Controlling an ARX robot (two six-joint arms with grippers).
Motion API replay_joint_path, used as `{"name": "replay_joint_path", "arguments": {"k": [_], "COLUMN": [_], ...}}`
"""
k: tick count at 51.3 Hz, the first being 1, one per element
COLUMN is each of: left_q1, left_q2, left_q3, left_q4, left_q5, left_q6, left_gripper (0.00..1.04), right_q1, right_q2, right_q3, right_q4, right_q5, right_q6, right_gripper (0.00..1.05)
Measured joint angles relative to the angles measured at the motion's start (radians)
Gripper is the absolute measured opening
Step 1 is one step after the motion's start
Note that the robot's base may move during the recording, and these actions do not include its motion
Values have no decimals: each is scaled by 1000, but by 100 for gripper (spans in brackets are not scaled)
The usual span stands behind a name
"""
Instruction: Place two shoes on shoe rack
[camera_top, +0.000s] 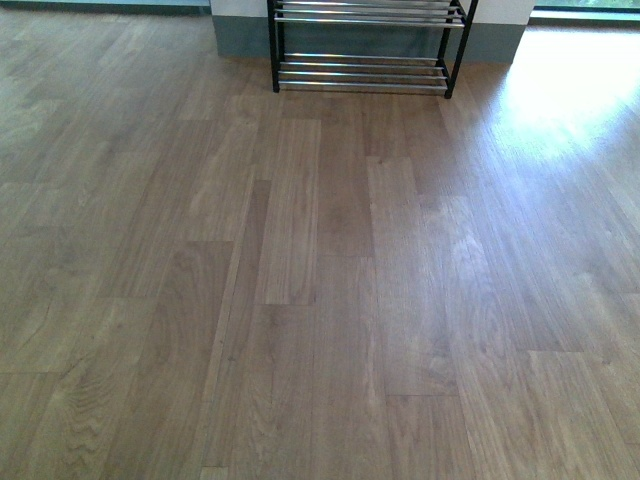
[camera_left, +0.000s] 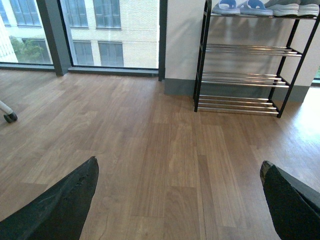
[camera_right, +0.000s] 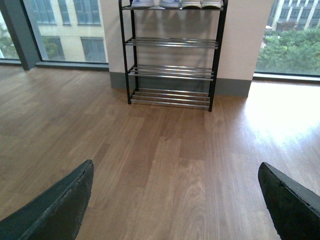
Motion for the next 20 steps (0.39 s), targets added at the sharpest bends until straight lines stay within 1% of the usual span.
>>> {"name": "replay_joint_path", "arguments": {"k": [20], "left_q1": [0], "left_q2": [0], "left_q3": [0], "left_q4": [0], "left_q5": [0], "left_q6": [0], "left_gripper": [95], "right_q1": [0], "right_q2": [0], "right_q3": [0], "right_q4": [0], "right_q5": [0], "right_q6": [0], "right_gripper": [95]}}
